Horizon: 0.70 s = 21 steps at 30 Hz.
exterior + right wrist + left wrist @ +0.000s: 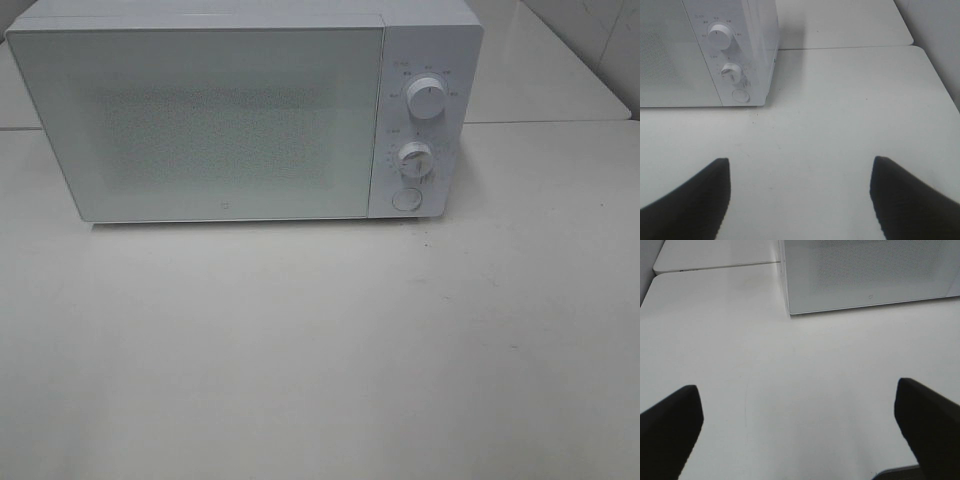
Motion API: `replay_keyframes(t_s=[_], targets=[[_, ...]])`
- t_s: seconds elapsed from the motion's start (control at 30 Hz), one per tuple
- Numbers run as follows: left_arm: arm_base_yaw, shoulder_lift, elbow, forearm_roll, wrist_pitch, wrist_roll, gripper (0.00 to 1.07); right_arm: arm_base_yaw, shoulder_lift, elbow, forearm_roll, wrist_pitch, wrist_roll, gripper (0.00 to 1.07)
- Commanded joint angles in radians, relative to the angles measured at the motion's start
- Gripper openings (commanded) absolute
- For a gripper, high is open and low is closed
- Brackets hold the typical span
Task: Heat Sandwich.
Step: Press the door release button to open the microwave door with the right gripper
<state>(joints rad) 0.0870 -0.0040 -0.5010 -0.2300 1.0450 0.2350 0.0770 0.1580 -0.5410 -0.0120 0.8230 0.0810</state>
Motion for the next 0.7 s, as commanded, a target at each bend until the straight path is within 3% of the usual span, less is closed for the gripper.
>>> replay_keyframes(t_s=[0.03, 0.7], targets=[[0.0, -0.027, 0.002, -0.006, -0.006, -0.007, 1.01, -0.008, 0.047, -0.007, -0.003, -0.077, 0.002, 0.75], [0.0, -0.027, 0.002, -0.006, -0.006, -0.007, 1.01, -0.008, 0.522, -0.006, -0.003, -0.554, 0.001, 0.75]])
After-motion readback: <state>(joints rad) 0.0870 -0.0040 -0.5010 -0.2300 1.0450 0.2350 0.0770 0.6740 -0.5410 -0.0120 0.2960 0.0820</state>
